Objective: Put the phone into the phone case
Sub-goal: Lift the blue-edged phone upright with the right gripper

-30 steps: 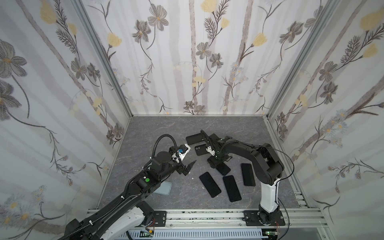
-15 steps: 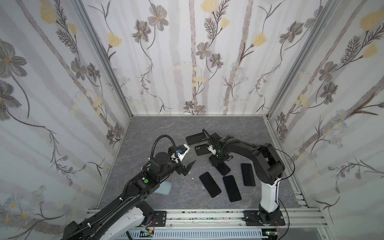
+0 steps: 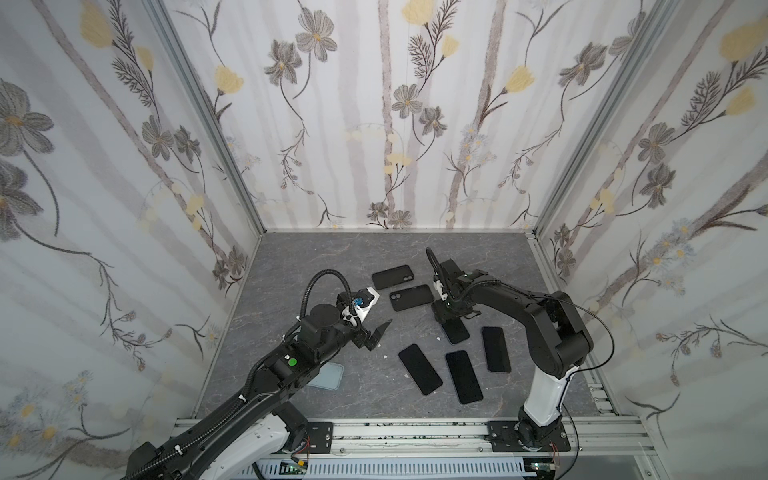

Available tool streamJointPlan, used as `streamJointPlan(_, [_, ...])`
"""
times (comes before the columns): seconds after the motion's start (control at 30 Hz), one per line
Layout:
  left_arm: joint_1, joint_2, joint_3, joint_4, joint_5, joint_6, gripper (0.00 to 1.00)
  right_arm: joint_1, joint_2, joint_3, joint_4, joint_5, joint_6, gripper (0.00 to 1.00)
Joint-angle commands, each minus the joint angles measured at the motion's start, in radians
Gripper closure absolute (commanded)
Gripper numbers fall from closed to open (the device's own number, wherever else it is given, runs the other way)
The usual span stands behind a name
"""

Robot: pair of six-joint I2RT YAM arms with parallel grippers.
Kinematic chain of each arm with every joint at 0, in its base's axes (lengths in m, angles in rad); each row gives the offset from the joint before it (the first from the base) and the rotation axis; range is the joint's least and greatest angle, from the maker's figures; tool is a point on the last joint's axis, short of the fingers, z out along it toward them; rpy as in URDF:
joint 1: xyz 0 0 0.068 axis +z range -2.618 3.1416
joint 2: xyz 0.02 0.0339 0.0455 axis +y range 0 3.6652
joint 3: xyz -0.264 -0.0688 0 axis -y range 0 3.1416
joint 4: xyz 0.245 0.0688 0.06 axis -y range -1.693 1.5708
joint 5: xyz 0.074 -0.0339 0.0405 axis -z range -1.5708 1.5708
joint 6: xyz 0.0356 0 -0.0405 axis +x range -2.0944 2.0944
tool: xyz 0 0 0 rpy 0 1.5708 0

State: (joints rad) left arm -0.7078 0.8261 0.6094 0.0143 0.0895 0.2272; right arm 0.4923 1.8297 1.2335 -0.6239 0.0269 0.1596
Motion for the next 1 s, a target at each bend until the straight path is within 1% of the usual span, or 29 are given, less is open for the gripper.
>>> streamJointPlan(0.0, [0.0,0.02,0.02,0.07,-0.003,-0.049,0.0,-0.027,-0.055,-0.045,0.105,-0.071,0.073,0.36])
streamJointPlan(0.2, [-0.011,0.055,0.019,0.186,0.014,-0.112,0.0,-0.073,-0.135,-0.128,0.194,-0.129,0.124,0.35])
streamJointPlan(0.3, [-0.021,0.066,-0.013,0.291,-0.031,-0.154,0.0,-0.092,-0.16,-0.167,0.233,-0.168,0.14,0.35])
streamJointPlan(0.4, [-0.033,0.086,-0.026,0.359,-0.066,-0.182,0.0,-0.11,-0.18,-0.206,0.27,-0.196,0.155,0.36])
streamJointPlan(0.47, [-0.053,0.096,-0.042,0.41,-0.105,-0.198,0.0,-0.124,-0.192,-0.231,0.293,-0.222,0.164,0.36])
streamJointPlan(0.6, [-0.099,0.127,-0.072,0.501,-0.145,-0.219,0.0,-0.149,-0.212,-0.265,0.331,-0.26,0.177,0.36])
streamJointPlan(0.73, [-0.14,0.177,-0.064,0.523,-0.164,-0.231,0.0,-0.176,-0.222,-0.283,0.355,-0.31,0.185,0.36])
streamJointPlan(0.9, [-0.163,0.23,-0.064,0.569,-0.168,-0.261,0.0,-0.199,-0.227,-0.297,0.376,-0.346,0.201,0.37])
streamJointPlan(0.97, [-0.169,0.249,-0.07,0.595,-0.174,-0.279,0.0,-0.203,-0.276,-0.306,0.393,-0.359,0.216,0.36])
